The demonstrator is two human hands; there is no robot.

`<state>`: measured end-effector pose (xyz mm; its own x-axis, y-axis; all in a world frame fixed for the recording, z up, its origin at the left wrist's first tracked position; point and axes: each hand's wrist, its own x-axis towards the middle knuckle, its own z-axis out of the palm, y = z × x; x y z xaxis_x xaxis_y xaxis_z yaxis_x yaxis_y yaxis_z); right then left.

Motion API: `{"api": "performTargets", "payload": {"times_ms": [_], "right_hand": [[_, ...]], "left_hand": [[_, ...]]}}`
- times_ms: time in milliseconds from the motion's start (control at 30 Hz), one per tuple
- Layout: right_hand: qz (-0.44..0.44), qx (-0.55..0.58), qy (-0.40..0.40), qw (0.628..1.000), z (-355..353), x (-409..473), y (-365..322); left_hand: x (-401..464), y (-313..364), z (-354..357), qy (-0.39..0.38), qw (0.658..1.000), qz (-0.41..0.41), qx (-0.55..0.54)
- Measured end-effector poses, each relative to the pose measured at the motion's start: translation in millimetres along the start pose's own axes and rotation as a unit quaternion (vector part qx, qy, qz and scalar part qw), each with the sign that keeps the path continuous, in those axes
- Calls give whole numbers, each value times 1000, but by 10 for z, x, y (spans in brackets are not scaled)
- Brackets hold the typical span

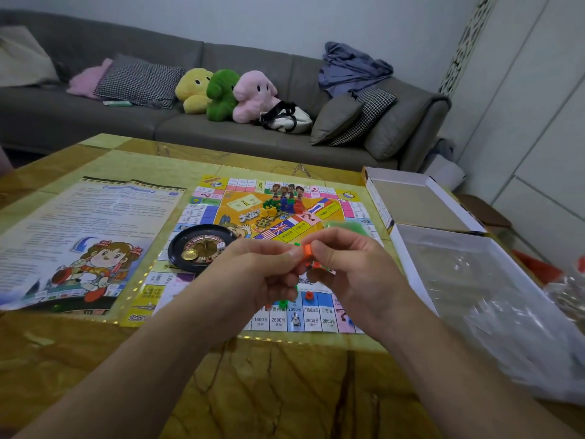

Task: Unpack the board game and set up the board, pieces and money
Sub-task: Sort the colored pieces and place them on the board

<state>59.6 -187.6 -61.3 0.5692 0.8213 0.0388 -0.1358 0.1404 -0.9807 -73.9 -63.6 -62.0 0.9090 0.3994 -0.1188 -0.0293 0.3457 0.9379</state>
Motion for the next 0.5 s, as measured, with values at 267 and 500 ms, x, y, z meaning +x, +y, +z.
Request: {"api": "performTargets", "payload": {"times_ms": [267, 500], "right_hand": [[34, 40, -28, 998, 33, 24, 29], [47, 49, -49, 996, 36, 34, 83]], "left_hand": [[-12, -13, -25, -2, 1000, 16, 25], [-43, 42, -49, -26, 997, 18, 71]]}}
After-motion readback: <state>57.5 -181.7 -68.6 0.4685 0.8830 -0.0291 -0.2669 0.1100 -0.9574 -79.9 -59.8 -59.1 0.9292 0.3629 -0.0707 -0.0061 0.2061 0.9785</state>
